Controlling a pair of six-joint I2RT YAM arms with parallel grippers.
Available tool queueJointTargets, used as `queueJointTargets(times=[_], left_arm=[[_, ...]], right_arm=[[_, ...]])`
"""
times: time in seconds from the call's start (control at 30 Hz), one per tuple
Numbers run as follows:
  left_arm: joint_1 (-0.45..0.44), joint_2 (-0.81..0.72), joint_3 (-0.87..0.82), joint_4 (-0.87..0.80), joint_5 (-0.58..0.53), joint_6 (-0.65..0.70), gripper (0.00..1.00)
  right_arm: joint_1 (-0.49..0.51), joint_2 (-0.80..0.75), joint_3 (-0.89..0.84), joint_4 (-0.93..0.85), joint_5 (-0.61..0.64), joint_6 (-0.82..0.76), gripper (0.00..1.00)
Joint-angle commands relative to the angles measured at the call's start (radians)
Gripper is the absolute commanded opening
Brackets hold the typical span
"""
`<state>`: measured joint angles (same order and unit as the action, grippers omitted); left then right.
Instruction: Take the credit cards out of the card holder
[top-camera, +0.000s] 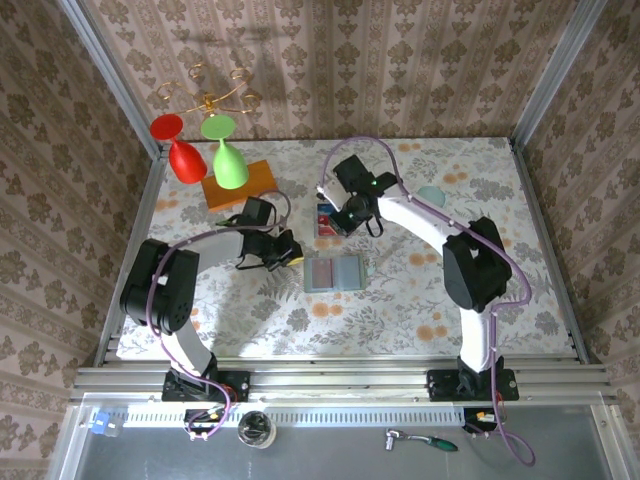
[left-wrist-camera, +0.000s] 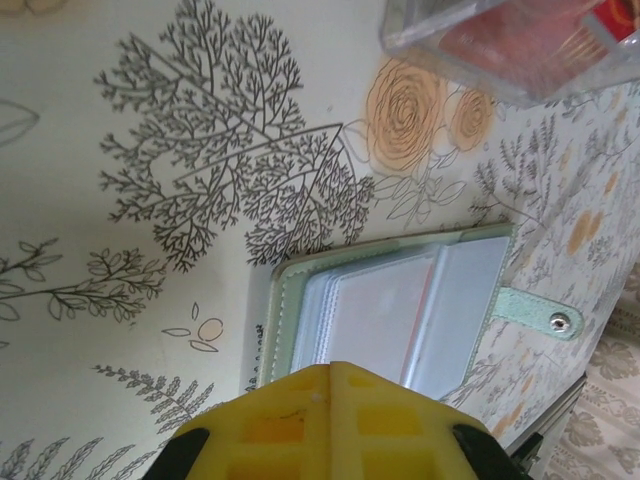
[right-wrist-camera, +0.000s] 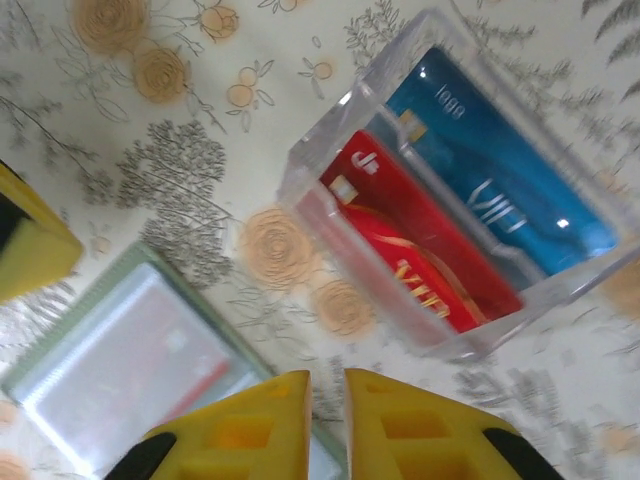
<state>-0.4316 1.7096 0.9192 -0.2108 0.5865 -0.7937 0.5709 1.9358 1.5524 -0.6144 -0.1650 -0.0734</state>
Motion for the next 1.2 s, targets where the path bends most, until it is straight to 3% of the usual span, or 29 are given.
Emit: queueJointTargets(times=[0.0, 0.27, 0.47, 1.17], left_arm=[[-0.018, -0.025, -0.027, 0.034, -0.007, -0.025, 0.07], [-0.061, -0.015, -0.088, 0.094, -0.010, -0.050, 0.07], [-0.072, -0.011, -0.112, 0.111, -0.011, -0.056, 0.07], [-0.072, -0.023, -0.091, 0.032, -0.055, -0.019, 0.05]], right_arm=[[0.021, -0.061, -0.085, 0.137, -0.075, 0.239, 0.19], [0.045, -0.100, -0.286, 0.331, -0.207, 0.561, 0.20], [0.046, -0.100, -0.367, 0.407, -0.263, 0.702, 0.19], [0.044, 0.008, -0.312, 0.344, -0.358, 0.787, 0.22]])
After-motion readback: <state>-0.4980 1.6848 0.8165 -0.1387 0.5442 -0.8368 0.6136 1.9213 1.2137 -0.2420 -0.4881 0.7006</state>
